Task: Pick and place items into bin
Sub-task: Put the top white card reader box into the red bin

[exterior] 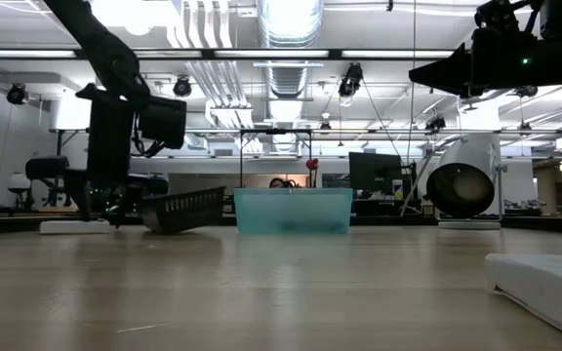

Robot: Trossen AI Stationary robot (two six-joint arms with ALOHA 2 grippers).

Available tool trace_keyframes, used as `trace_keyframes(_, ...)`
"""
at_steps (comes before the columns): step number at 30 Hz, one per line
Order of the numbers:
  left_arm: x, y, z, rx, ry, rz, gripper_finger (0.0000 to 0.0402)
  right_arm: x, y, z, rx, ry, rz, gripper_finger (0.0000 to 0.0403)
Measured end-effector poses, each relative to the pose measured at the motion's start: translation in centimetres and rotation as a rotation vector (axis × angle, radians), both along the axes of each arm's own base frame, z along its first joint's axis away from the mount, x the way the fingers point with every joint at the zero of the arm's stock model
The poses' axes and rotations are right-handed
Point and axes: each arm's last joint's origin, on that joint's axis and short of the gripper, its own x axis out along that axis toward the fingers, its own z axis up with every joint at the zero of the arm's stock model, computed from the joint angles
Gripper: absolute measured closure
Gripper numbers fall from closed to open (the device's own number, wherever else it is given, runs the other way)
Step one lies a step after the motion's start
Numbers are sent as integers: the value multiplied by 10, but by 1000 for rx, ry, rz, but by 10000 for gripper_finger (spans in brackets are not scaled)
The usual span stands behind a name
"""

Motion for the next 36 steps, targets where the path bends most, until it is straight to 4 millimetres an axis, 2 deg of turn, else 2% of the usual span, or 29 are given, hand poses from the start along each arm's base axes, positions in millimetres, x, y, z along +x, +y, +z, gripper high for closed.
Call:
trace_keyframes(10,-11,-8,2,-164,119,-90,227,0,0,0,0,0,0,346)
trace_keyframes(14,-11,-8,2,-197,149,-195,227,0,0,0,0,0,0,346)
trace_keyframes(26,-5,-5,3,-176,92,-198,227,0,0,0,1,-1,0,346)
trace_keyframes(36,-3,-5,19,-157,46,-226,227,0,0,0,-1,0,0,346)
